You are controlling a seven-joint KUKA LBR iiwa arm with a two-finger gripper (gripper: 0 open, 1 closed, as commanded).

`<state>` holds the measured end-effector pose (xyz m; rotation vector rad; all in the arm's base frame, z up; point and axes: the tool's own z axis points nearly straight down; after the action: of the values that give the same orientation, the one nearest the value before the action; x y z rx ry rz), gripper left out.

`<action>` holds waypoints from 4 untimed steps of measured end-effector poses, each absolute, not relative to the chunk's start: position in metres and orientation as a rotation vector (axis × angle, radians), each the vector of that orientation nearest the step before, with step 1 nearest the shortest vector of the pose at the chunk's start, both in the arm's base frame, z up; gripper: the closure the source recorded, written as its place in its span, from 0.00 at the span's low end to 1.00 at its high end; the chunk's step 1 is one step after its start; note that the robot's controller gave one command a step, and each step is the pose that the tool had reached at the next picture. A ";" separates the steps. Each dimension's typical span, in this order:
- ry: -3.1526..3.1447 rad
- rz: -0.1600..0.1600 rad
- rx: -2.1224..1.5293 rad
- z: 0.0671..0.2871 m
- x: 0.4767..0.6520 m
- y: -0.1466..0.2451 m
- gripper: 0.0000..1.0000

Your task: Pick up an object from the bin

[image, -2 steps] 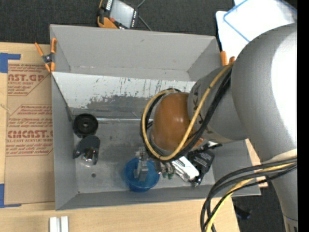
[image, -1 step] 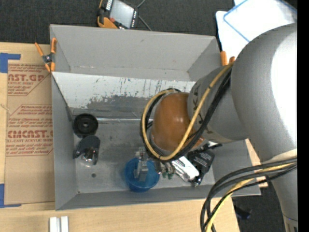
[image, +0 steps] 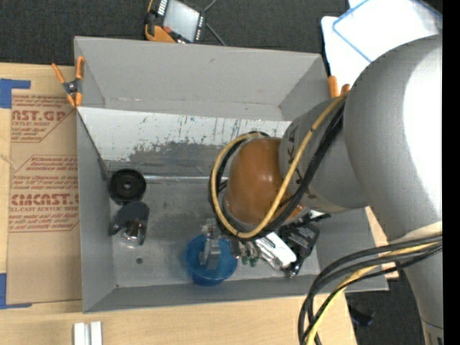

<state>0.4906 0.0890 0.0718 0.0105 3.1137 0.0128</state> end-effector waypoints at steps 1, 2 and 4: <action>3.124 0.012 0.028 0.159 0.487 0.079 1.00; 3.116 0.014 0.035 0.213 0.490 0.079 1.00; 3.113 0.011 -0.188 0.161 0.487 0.061 0.00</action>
Offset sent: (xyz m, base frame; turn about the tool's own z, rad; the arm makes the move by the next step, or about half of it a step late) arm 0.0010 -0.0087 0.1017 0.0269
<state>0.4867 0.0609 0.1613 -0.1878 3.1130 0.0108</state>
